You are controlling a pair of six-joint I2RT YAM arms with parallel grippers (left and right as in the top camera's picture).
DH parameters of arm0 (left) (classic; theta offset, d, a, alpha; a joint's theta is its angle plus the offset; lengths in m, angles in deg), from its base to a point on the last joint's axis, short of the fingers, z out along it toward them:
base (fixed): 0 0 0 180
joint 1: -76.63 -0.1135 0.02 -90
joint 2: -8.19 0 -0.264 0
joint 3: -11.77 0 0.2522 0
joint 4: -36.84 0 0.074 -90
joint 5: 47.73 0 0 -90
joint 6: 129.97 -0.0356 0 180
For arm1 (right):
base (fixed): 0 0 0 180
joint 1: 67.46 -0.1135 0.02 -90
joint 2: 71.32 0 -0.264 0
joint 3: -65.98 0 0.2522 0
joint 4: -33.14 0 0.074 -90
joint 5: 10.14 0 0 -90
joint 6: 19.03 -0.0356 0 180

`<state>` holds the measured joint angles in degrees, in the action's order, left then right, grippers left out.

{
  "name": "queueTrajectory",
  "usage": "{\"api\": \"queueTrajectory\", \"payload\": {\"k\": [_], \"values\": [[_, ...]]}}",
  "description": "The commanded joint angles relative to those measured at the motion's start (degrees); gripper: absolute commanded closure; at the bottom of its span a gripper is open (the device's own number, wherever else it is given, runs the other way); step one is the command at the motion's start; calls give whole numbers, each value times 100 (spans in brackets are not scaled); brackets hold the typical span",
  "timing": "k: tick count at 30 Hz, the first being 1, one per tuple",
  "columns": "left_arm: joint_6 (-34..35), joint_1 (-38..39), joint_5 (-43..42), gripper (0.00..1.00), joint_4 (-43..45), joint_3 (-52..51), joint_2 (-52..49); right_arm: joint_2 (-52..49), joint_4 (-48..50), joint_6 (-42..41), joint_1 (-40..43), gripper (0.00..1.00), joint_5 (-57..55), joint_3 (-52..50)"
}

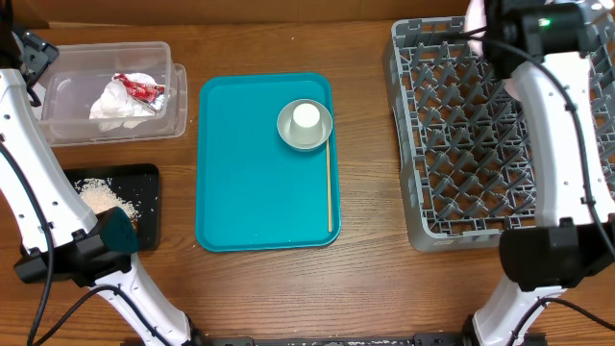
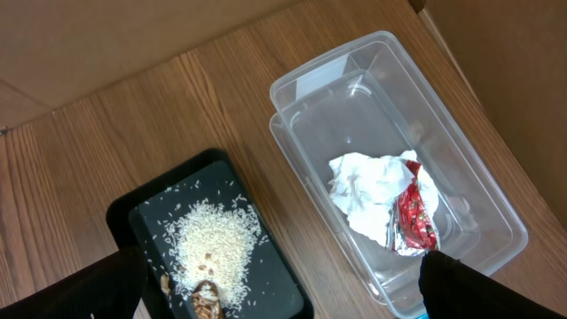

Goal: Sort waste into correct bins and load items into the dishwasher
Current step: 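Lift the white plate with the right gripper and stand it in the rack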

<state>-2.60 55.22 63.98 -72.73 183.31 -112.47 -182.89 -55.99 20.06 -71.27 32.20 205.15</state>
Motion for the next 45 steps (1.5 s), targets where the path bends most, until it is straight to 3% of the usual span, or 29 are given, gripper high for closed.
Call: {"api": "queueTrajectory", "payload": {"k": [1,12,23,30,32,33,34,45], "values": [[-7,7,72,0,7,15,0,-227,446,656,221,96,-94,-105],[-7,7,72,0,7,15,0,-1150,1086,1818,363,96,-74,-107],[-7,7,72,0,7,15,0,-1781,1191,2323,118,96,-103,-107],[-7,7,72,0,7,15,0,-1779,1233,2461,-262,96,-758,-107],[-7,7,72,0,7,15,0,-1779,1200,2461,-354,87,-761,-107],[-7,7,72,0,7,15,0,-1777,1172,2459,-398,53,-758,-105],[-7,7,72,0,7,15,0,-1759,1139,2459,-442,0,-758,-105],[-7,7,72,0,7,15,0,-553,656,2437,-942,0,627,-76]]}}
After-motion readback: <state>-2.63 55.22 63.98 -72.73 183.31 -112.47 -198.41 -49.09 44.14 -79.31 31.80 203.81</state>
